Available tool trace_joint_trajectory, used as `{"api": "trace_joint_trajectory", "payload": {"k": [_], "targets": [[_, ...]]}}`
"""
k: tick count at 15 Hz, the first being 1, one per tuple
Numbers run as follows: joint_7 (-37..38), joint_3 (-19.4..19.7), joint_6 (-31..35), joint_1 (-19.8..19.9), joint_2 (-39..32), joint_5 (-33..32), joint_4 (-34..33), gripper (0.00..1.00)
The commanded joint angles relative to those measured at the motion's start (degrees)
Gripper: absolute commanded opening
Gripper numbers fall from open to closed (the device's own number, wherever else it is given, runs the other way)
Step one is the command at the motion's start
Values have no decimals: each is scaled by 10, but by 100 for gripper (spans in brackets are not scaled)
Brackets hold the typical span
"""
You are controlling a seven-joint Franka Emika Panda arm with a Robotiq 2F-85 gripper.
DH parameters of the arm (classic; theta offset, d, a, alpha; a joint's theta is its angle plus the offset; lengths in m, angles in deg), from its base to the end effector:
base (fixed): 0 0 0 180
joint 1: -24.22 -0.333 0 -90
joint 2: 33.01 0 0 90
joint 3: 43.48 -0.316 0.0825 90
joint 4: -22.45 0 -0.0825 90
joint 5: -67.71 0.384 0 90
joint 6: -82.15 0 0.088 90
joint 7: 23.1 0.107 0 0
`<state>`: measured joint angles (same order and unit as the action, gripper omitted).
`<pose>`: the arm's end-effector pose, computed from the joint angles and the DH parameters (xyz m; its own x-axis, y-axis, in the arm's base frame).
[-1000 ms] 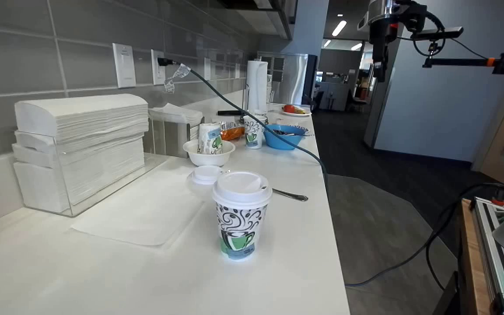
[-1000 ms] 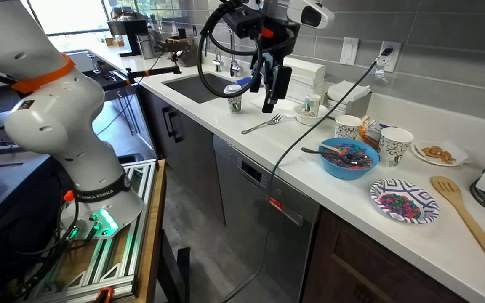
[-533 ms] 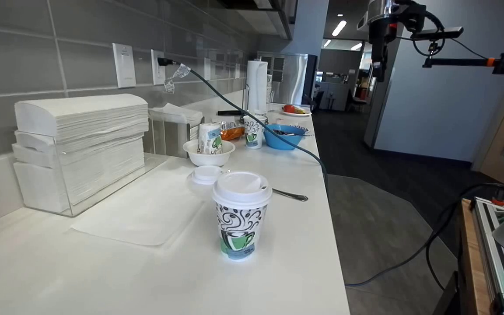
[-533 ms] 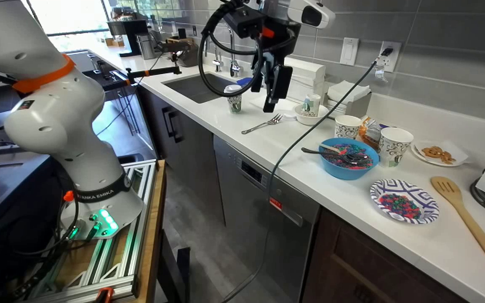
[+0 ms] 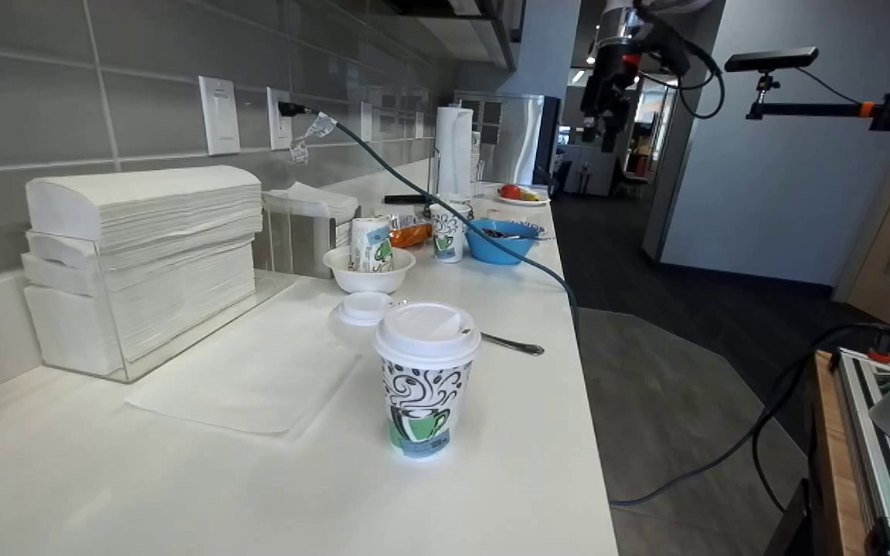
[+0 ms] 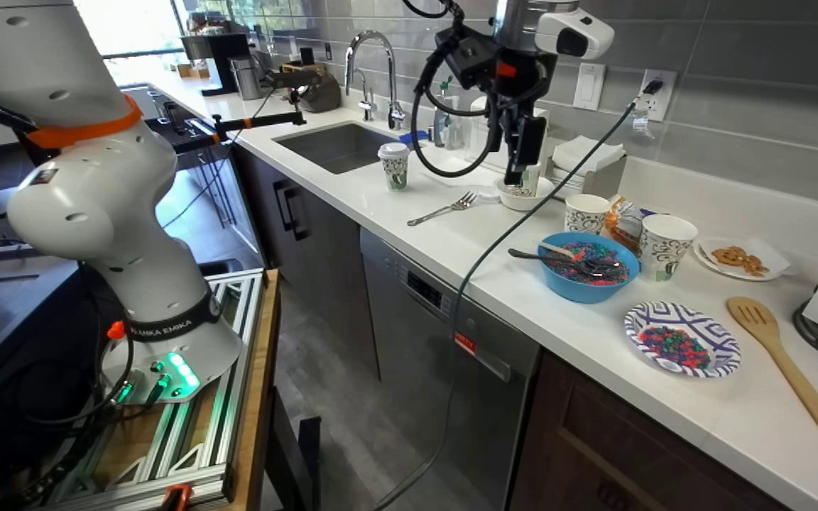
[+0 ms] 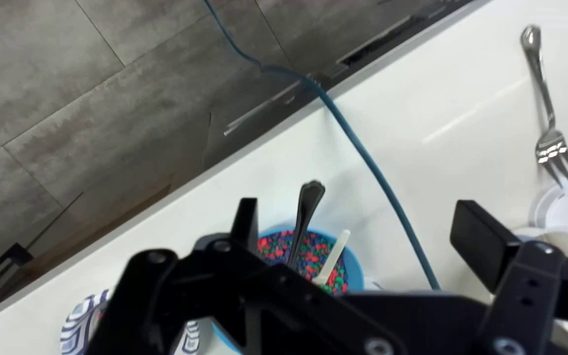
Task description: Move the spoon and fork to the first right cup
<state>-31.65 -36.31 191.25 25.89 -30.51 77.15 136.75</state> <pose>0.5344 -0.0718 0.4761 0.9978 -0.0602 -0.0278 -0.0640 -0.9845 -0.1636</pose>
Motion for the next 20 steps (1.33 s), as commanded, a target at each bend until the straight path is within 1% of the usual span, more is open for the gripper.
{"api": "trace_joint_trajectory", "payload": {"k": [1, 6, 11, 15, 20], "targets": [[60, -16, 45, 6, -92, 18, -78, 100], [111, -38, 73, 5, -200, 38, -177, 100], [139, -56, 73, 6, -290, 53, -279, 100], [151, -63, 83, 7, -341, 52, -341, 100], [157, -67, 94, 7, -389, 48, -406, 100]]}}
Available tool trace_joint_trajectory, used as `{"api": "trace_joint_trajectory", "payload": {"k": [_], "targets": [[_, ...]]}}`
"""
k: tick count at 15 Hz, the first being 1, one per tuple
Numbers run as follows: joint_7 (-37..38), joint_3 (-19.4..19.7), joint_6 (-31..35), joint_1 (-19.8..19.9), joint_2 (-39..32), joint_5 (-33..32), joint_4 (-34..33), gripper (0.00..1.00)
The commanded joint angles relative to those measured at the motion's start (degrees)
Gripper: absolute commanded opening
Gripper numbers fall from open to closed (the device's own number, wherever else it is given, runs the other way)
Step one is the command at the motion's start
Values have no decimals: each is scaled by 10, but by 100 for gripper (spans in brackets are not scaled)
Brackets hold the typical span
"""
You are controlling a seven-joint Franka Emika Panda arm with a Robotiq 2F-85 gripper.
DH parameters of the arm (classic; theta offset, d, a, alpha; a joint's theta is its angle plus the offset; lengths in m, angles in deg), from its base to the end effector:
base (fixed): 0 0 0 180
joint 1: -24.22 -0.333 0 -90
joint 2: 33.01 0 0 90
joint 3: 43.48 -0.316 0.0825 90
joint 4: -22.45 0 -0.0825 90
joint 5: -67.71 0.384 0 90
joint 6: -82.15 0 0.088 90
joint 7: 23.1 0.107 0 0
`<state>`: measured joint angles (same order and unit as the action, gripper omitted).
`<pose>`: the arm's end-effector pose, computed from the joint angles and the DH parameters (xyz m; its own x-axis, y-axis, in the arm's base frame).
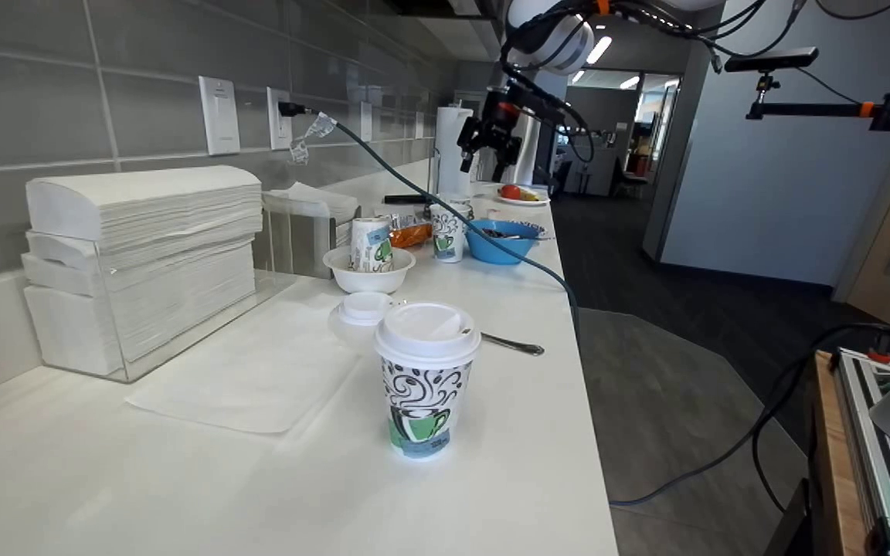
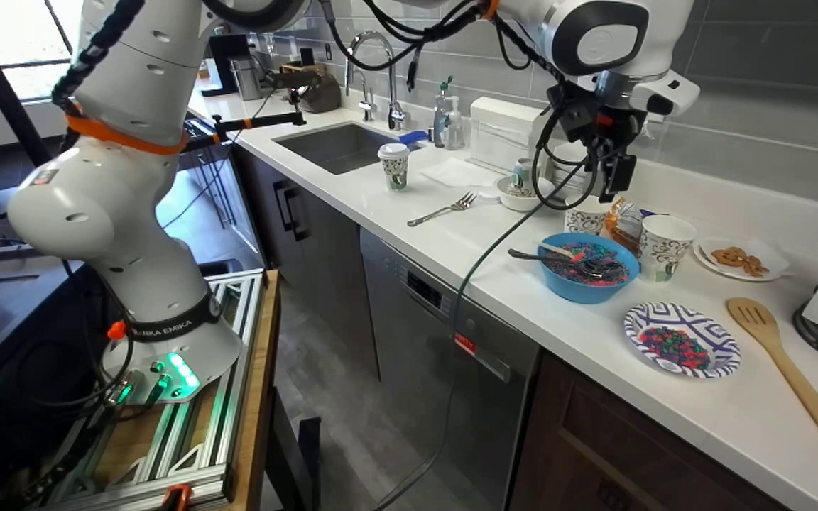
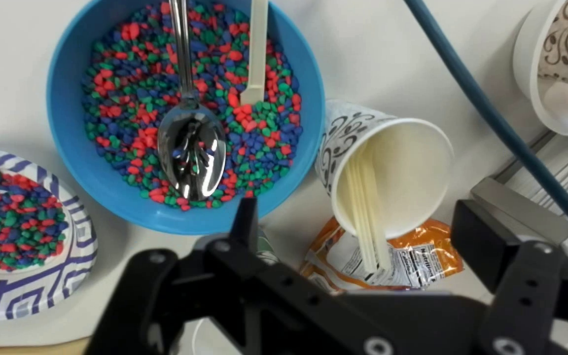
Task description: Move the spoon and fork to the first right cup
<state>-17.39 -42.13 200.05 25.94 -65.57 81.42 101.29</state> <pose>0.7271 -0.0228 0.3966 0.9637 -0.2544 0.0811 -0.2320 -0.9481 -0.2175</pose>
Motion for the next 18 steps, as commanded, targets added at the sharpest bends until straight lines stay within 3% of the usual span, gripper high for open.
{"api": "trace_joint_trajectory", "payload": {"k": [1, 9, 18], "targets": [[16, -9, 6, 6, -46, 4, -63, 100], [9, -9, -1, 6, -29, -6, -43, 100], [11, -29, 63, -2, -109, -2, -120, 100]]}}
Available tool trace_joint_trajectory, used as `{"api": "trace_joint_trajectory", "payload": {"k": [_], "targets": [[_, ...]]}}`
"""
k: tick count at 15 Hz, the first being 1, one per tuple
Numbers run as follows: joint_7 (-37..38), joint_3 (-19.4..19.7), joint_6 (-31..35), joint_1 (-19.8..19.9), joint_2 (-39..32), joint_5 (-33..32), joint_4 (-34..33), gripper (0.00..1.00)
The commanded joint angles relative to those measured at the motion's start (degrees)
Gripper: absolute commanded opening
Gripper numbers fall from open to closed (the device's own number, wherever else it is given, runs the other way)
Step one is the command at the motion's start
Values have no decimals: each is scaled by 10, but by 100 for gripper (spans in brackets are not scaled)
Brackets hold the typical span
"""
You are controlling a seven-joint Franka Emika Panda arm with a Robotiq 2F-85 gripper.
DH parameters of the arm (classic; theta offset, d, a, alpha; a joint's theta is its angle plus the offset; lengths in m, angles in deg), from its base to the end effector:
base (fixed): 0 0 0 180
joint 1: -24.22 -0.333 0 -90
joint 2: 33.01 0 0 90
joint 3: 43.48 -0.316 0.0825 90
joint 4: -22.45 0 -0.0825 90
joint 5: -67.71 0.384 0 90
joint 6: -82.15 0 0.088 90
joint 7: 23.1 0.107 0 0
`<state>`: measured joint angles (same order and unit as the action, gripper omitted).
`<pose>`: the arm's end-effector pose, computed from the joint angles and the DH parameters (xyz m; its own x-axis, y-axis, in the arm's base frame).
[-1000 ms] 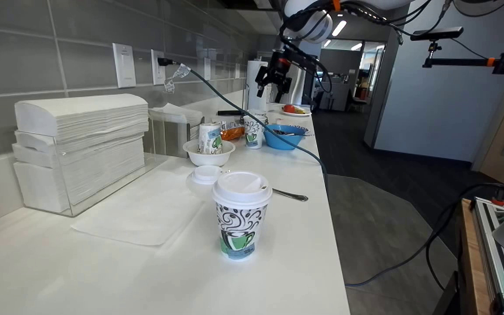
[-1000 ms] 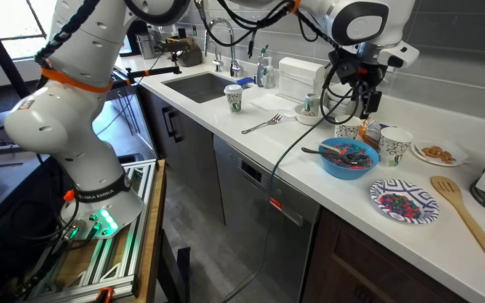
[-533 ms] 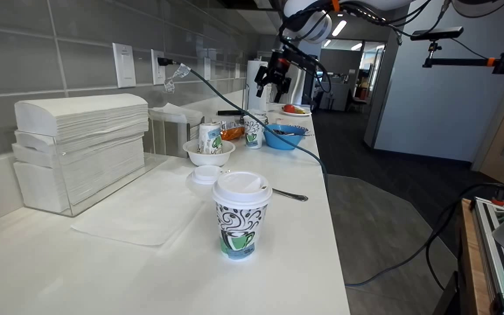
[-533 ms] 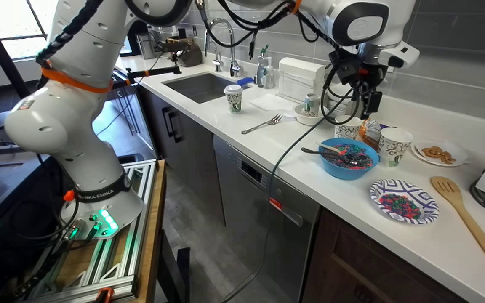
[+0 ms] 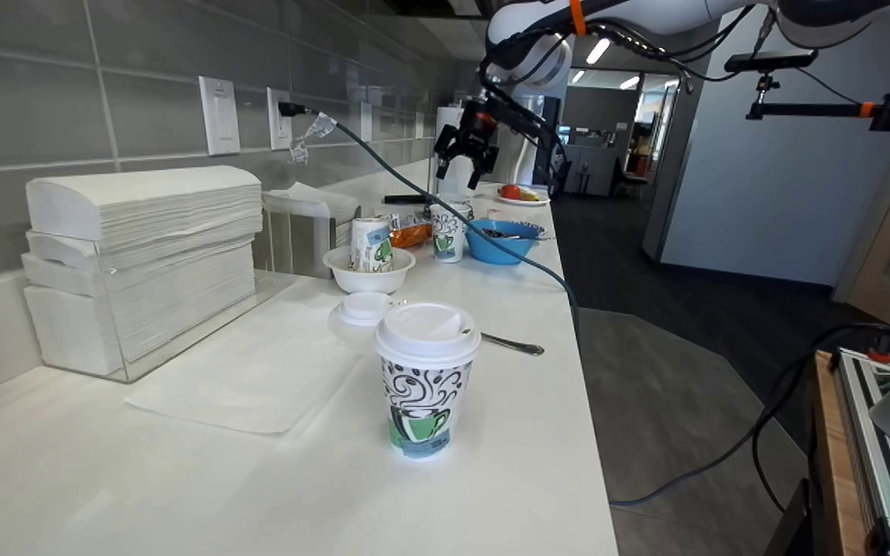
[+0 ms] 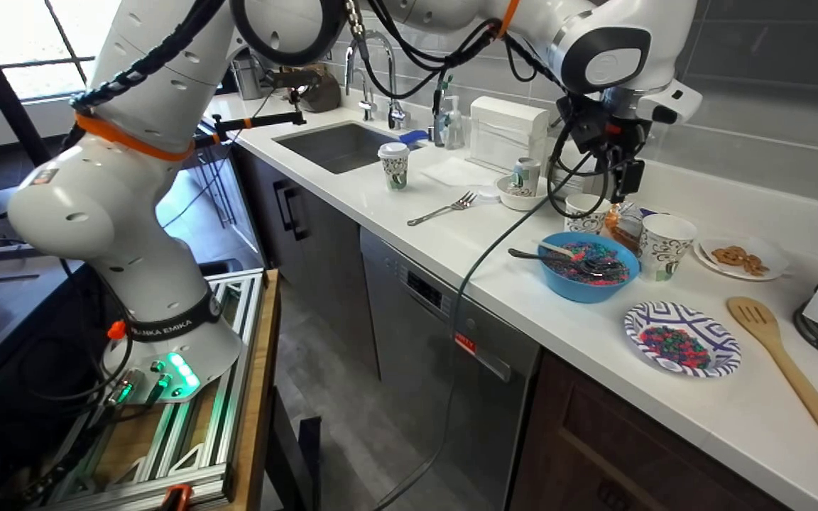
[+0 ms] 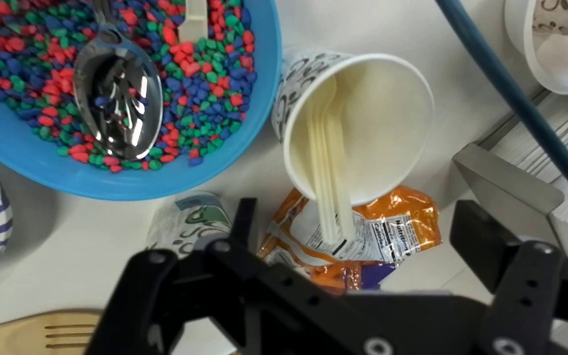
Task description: Move the spoon and fork to the first right cup
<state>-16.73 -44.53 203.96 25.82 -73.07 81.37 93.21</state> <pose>0.7621 -0.0006 0.3755 0.9577 -0.2466 0.1485 -0.2049 -0.9463 -0.2502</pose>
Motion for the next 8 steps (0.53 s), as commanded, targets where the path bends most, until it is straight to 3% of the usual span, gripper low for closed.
{"api": "trace_joint_trajectory", "payload": {"k": [1, 3, 4, 6, 7, 8], "targets": [[6, -5, 28, -1, -39, -3, -45, 100], [10, -5, 32, 0, -48, -3, -54, 97], [10, -5, 32, 0, -52, -3, -59, 83], [11, -6, 28, 1, -58, -3, -66, 77], [11, -6, 28, 1, -60, -3, -69, 68], [11, -6, 26, 1, -62, -4, -72, 64]]}}
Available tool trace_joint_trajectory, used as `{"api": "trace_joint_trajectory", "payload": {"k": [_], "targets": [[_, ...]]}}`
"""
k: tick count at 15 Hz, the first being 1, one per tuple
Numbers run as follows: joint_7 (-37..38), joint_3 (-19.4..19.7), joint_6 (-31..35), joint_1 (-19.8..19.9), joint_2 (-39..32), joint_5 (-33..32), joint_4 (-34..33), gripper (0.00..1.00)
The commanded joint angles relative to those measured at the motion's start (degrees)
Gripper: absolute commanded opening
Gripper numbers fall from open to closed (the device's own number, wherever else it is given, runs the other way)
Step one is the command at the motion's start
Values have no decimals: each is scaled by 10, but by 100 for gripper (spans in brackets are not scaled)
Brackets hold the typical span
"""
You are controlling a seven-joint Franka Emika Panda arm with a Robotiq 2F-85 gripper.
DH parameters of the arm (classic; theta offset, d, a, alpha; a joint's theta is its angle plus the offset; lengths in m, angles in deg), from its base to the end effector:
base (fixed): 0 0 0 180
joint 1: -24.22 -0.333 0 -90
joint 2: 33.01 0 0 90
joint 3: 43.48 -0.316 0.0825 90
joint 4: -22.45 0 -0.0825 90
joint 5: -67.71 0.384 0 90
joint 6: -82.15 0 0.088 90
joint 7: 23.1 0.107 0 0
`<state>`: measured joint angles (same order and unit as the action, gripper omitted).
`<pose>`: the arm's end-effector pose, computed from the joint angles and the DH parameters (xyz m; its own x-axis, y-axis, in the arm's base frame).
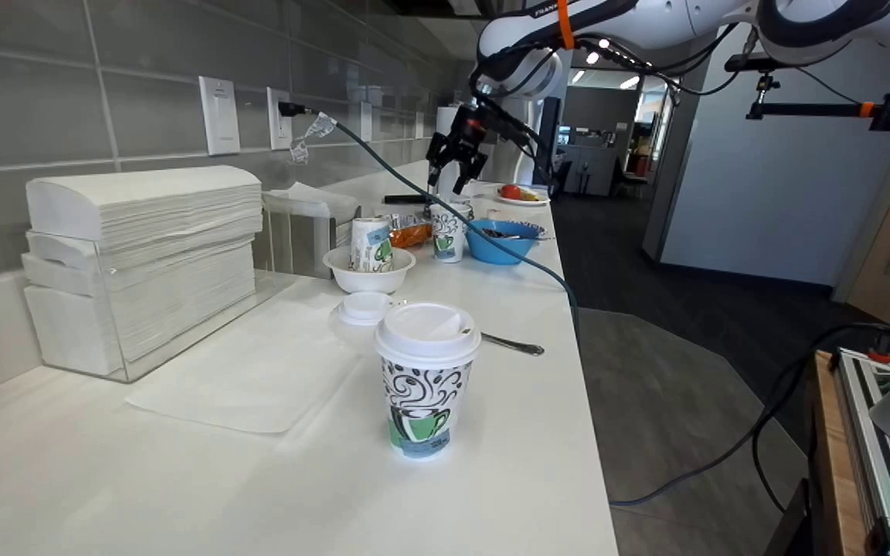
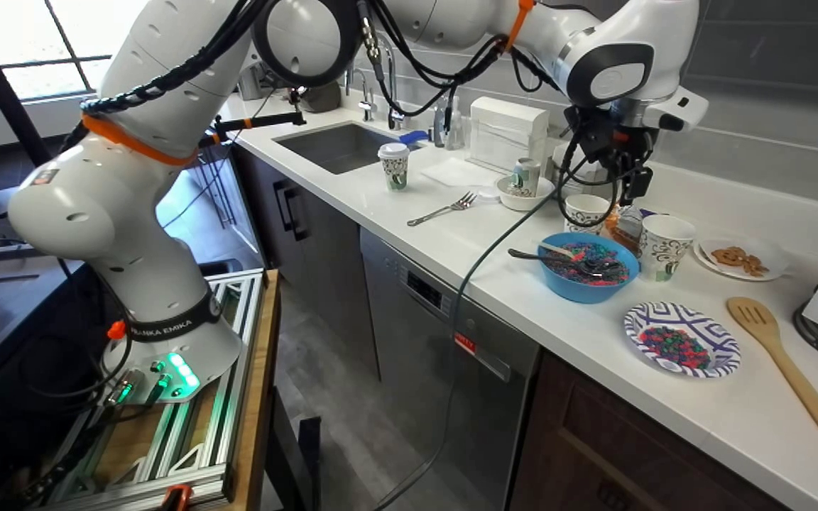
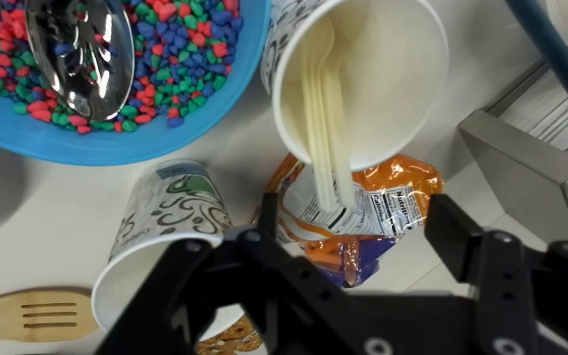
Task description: Move the spoon and fork to the first right cup
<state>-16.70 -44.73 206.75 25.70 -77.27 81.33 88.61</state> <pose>0.7802 0.0005 0.3641 0.9462 -0.2540 0.2004 -0.1987 -0.9451 -0.2594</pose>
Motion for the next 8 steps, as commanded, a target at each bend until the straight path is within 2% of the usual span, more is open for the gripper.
{"api": "trace_joint_trajectory", "payload": {"k": [1, 2, 3, 4, 7, 8], "targets": [[11, -4, -4, 2, -21, -4, -27, 63], [12, -4, -7, 1, -22, -5, -28, 57], [12, -3, -11, 1, -22, -6, -29, 61], [11, -3, -12, 0, -23, -8, -30, 61], [11, -2, -17, 0, -25, -10, -33, 50], [10, -2, -19, 0, -26, -11, -34, 43]]}}
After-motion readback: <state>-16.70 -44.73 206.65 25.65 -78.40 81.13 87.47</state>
